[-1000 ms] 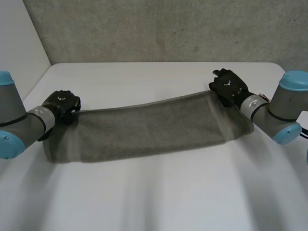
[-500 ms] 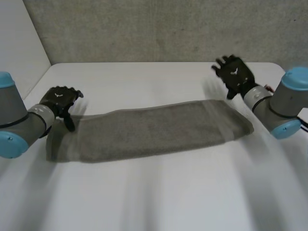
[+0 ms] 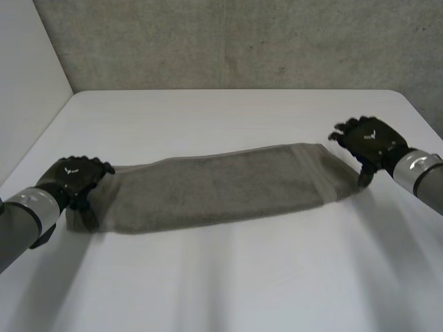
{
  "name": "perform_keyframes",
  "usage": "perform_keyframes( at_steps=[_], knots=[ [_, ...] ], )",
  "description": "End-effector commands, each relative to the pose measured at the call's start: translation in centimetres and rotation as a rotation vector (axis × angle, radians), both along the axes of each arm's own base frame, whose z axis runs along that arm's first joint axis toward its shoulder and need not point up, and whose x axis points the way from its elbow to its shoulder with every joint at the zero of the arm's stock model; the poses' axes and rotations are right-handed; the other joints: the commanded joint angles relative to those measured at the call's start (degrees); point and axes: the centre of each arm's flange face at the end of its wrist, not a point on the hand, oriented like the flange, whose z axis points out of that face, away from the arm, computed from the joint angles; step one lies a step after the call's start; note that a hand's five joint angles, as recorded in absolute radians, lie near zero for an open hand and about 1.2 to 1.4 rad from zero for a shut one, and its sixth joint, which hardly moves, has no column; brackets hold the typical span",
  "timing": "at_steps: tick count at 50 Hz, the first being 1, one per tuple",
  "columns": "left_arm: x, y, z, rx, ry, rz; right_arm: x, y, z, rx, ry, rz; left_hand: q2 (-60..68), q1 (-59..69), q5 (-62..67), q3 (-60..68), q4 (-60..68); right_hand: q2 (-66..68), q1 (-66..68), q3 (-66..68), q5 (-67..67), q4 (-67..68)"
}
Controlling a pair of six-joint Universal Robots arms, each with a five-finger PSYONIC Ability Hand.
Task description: Fold the towel.
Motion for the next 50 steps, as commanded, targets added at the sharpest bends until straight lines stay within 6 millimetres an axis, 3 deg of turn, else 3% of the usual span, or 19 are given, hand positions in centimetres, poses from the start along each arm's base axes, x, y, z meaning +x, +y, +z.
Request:
perform_keyframes(
  at_steps=[1,10,22,26,28,30,39,50],
  knots=[
    [0.8,0.2,-1.5,0.057,-0.014,0.042,-1.5,1.1,-2.5,0.06,0.068,-0.008,-1.3,-4.3,-0.6,-2.5,-2.9,3.6,3.8,-0.4,3.8,-3.4],
    [1.3,0.1,-2.7,0.094,-0.044,0.092,-1.6,1.2,-4.4,0.1,0.071,-0.006,-1.5,-4.5,-0.8,-2.5,-2.9,7.1,7.3,-0.4,7.4,-3.4],
    [1.4,-0.7,-4.6,0.132,-0.053,0.104,-1.5,0.6,-6.6,0.111,0.067,-0.008,-2.5,-5.5,-1.8,-2.5,-2.9,27.8,28.0,-0.4,28.0,-3.4],
    [1.4,-0.8,-4.6,0.129,-0.053,0.104,-1.6,0.4,-6.5,0.097,0.061,-0.013,-2.6,-5.6,-2.0,-2.5,-2.9,40.6,40.8,-0.4,40.8,-3.4],
    [1.3,-0.8,-4.6,0.129,-0.052,0.101,-1.7,0.2,-6.3,0.085,0.048,-0.021,-2.6,-5.6,-2.0,-2.5,-2.9,61.7,61.9,-0.4,61.9,-3.4],
    [1.3,-0.7,-4.6,0.129,-0.052,0.098,-1.8,0.0,-6.1,0.084,0.041,-0.029,-2.8,-5.8,-2.2,-2.5,-2.9,64.6,64.8,-0.4,64.8,-3.4],
    [1.2,-0.8,-4.4,0.123,-0.05,0.098,-3.7,-0.2,-5.3,0.089,0.023,-0.067,-3.7,-6.7,-3.0,-2.5,-2.9,64.6,64.8,-0.4,64.8,-3.4],
    [0.9,-0.3,-4.7,0.136,-0.05,0.086,-8.0,1.1,-3.2,0.079,-0.018,-0.1,-3.7,-6.7,-3.0,-2.5,-2.9,64.6,64.8,-0.4,64.8,-3.4]
  ],
)
